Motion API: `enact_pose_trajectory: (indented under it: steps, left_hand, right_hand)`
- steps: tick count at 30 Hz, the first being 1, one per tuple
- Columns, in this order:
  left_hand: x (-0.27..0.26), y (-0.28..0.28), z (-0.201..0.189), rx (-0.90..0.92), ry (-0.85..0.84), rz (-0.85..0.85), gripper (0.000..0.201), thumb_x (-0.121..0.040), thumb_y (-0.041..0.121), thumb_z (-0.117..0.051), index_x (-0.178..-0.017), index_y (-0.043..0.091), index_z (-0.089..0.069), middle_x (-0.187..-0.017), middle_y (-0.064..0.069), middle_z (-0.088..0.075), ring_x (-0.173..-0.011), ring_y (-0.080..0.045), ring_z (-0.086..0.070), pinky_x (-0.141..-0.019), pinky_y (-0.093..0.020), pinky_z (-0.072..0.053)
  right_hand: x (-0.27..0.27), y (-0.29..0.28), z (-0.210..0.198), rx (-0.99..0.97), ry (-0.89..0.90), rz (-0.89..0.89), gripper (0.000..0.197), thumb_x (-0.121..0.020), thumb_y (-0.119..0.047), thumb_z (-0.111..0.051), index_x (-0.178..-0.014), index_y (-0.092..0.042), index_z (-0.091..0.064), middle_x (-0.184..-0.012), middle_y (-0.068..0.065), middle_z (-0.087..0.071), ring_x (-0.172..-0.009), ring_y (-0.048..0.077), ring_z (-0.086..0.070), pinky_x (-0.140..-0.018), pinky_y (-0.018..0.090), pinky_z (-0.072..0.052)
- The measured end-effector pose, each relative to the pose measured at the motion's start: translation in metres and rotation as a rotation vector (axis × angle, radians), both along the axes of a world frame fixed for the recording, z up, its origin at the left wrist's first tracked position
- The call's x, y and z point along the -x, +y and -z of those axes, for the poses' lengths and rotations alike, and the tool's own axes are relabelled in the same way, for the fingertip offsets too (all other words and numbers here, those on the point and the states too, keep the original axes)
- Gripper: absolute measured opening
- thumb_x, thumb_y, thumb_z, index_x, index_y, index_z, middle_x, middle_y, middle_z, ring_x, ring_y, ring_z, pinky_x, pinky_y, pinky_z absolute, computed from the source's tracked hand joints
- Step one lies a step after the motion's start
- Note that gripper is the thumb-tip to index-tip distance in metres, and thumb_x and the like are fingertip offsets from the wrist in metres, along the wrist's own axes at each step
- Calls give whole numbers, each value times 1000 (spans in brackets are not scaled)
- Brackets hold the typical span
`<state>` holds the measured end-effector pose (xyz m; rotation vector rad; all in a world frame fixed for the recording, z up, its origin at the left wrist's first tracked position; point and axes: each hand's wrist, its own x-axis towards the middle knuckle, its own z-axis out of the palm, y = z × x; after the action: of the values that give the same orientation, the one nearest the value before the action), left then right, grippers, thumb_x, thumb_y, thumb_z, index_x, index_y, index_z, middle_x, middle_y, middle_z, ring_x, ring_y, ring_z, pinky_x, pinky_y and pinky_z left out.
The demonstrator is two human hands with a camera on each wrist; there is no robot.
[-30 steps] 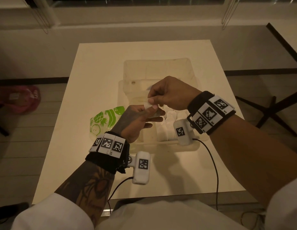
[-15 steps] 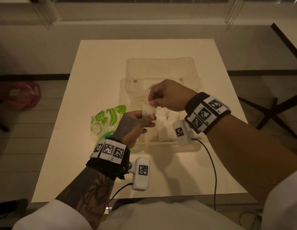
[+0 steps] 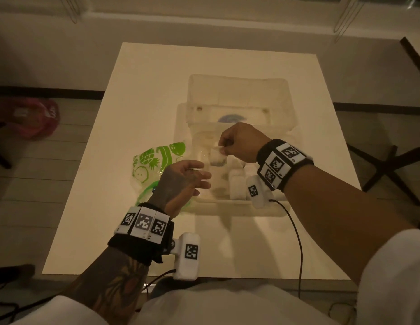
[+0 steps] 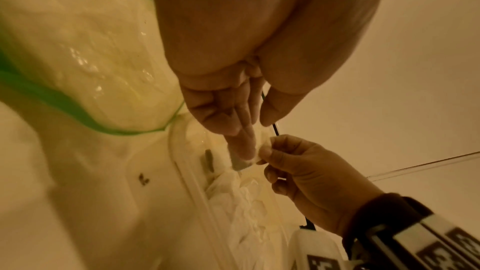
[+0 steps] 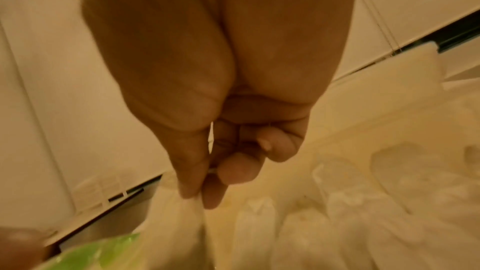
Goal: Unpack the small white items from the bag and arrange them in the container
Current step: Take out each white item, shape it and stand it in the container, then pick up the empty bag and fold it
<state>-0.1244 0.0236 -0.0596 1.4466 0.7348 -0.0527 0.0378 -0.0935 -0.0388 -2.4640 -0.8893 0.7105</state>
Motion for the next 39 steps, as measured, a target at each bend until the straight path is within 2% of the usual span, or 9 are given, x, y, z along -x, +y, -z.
enact_pose_trajectory:
  steps: [4, 10, 13, 16, 19, 26, 28, 32, 39]
  left_hand:
    - [16, 9, 1, -97, 34, 55, 11, -94, 12, -58, -100, 9, -66, -83, -3, -76, -71, -22, -72, -55, -26, -46]
    - [29, 4, -2, -178, 62, 200, 9, -91, 11, -60, -90, 9, -69, -76, -3, -75, -58, -17, -68, -47, -18, -44]
    - [31, 4, 1, -150, 98, 205, 10, -92, 10, -60, -90, 6, -69, -74, -5, -75, -53, -15, -65, -45, -19, -44]
    - [35, 4, 4, -146, 121, 245, 13, -93, 15, -60, -88, 8, -69, -75, -3, -75, -55, -17, -66, -50, -24, -45]
    - [38, 6, 6, -140, 142, 262, 17, -94, 18, -59, -84, 8, -69, -75, -2, -75, -55, -17, -65, -54, -28, -49]
    - [40, 8, 7, -118, 164, 244, 23, -94, 22, -60, -83, 5, -69, -74, -3, -75, -54, -20, -64, -64, -38, -54]
    - [39, 8, 7, -119, 169, 237, 23, -94, 22, -60, -84, 4, -69, -73, -3, -75, -54, -20, -64, -63, -37, -54]
    - [39, 9, 8, -133, 178, 240, 23, -94, 23, -60, -82, 5, -69, -73, -2, -75, -52, -18, -63, -65, -38, -55]
    - [41, 10, 7, -134, 204, 238, 22, -95, 24, -58, -84, 7, -68, -73, 1, -75, -50, -16, -62, -64, -35, -54]
  right_hand:
    - [2, 6, 20, 71, -16, 17, 11, -84, -14, -72, -95, -15, -74, -84, -8, -63, -75, 5, -55, -76, 20, -43]
    - [-4, 14, 26, 170, 12, 27, 15, -83, -12, -72, -97, -12, -74, -91, -1, -69, -73, 6, -55, -73, 22, -42]
    - [-10, 19, 28, 238, -89, 23, 17, -86, -13, -68, -102, -9, -73, -102, 3, -69, -90, 14, -61, -79, 21, -43]
    - [-16, 27, 35, 357, -169, 0, 26, -89, -22, -65, -109, -6, -69, -109, 9, -68, -103, 23, -63, -93, 32, -50]
    - [-21, 32, 39, 410, -182, 57, 33, -87, -24, -66, -114, -5, -64, -109, 11, -67, -101, 27, -63, -90, 36, -52]
    - [-19, 32, 39, 398, -228, 63, 27, -88, -25, -60, -108, -7, -62, -96, 7, -61, -83, 23, -57, -69, 30, -45]
    - [-18, 33, 37, 385, -196, 10, 25, -89, -25, -60, -105, -5, -65, -92, 6, -60, -83, 22, -58, -73, 31, -48]
    - [-13, 32, 33, 375, -67, -42, 22, -91, -16, -56, -105, -6, -70, -106, 8, -69, -99, 24, -64, -89, 34, -53]
    - [-12, 34, 29, 438, -40, -34, 30, -84, -13, -63, -114, -9, -68, -113, 10, -67, -103, 26, -64, -89, 36, -54]
